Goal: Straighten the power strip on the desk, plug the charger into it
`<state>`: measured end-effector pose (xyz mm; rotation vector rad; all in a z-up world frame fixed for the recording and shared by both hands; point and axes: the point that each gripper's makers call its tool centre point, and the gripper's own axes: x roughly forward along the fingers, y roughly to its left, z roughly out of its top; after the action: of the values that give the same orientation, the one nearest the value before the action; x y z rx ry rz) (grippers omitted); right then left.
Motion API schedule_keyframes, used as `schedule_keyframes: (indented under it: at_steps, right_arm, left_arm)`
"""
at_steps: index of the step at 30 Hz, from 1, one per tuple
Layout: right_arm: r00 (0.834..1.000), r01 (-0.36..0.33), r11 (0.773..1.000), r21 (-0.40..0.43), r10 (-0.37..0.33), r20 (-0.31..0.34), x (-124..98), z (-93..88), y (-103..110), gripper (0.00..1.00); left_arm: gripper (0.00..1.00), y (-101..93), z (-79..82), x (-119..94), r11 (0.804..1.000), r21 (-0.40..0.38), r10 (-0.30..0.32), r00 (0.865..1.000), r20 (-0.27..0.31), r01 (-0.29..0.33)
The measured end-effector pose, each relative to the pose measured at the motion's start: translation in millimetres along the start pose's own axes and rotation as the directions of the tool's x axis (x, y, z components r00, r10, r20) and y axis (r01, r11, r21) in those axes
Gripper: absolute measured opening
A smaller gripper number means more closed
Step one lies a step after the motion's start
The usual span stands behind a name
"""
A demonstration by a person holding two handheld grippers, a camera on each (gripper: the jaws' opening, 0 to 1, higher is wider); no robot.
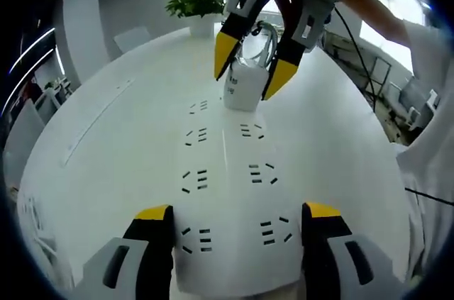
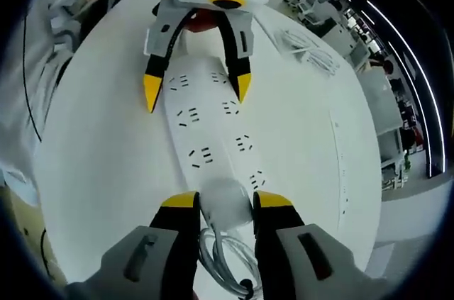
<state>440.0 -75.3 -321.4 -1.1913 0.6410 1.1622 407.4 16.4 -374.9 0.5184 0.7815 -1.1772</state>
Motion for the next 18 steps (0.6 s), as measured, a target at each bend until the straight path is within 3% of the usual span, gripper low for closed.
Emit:
schedule_keyframes:
  at_steps: [12, 14, 18]
  right_arm:
    - [1.0, 0.026, 0.994, 0.103, -0.027, 0.002, -9, -4.1, 15, 0.28]
    - [0.999, 0.034, 0.984, 0.172, -0.033, -0.009, -10, -6.4, 18, 0.28]
    - [0.999, 0.046, 0.983, 0.176, -0.046, -0.007, -11, -6.0, 19, 0.28]
  left_arm:
    - [0.73, -5.0, 2.3, 3, 0.999, 0.043, -0.033, 0.999, -0.017, 0.033]
    - [0.73, -5.5, 2.6, 3, 0.998, 0.053, -0.04, 0.999, -0.015, 0.04]
    - [0.73, -7.0, 3.4, 4, 0.997, 0.062, -0.047, 0.999, -0.013, 0.047]
